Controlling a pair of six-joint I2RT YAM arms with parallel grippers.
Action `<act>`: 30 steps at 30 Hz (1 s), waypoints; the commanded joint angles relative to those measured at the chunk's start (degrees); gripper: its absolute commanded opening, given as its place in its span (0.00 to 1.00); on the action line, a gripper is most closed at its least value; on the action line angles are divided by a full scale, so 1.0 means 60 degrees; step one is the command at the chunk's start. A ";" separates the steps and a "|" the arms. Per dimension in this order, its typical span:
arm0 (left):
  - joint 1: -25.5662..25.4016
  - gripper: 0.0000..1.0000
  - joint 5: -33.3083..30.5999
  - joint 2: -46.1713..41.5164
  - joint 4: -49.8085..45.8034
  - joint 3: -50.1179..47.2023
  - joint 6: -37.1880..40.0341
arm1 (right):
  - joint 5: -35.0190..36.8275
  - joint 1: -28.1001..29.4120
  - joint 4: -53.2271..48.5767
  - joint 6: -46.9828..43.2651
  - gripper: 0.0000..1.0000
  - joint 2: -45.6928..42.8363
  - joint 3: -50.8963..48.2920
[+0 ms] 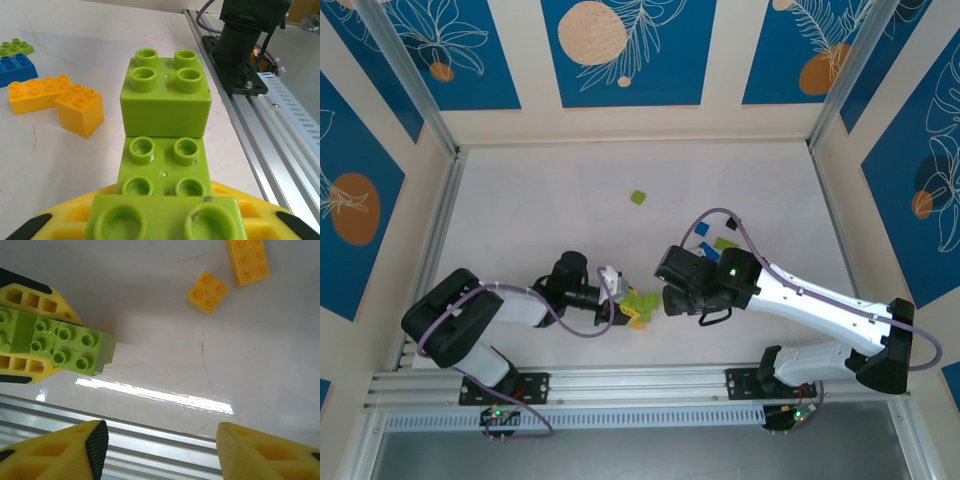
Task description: Assemble a carrot with lego
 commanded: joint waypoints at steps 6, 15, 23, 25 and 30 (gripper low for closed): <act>0.0899 0.27 0.0549 -0.0442 -0.1024 0.0954 -0.0957 | 0.0049 -0.0168 0.0359 -0.0624 0.60 -0.0411 -0.0535; 0.3234 0.33 0.1363 -0.0370 -0.3506 0.2974 -0.2335 | -0.0261 -0.1425 0.0738 -0.2002 0.60 -0.0806 -0.0683; 0.4567 0.31 0.2780 0.2328 -0.3143 0.4426 -0.3926 | -0.1001 -0.3109 0.1895 -0.3585 0.61 -0.0997 -0.0288; 0.4578 0.32 0.3023 0.2618 -0.3782 0.4919 -0.3665 | -0.1331 -0.3582 0.2145 -0.3997 0.61 -0.0607 -0.0168; 0.4910 0.35 0.3357 0.2677 -0.6283 0.5835 -0.2168 | -0.1727 -0.4815 0.2969 -0.5189 0.62 0.1012 0.0296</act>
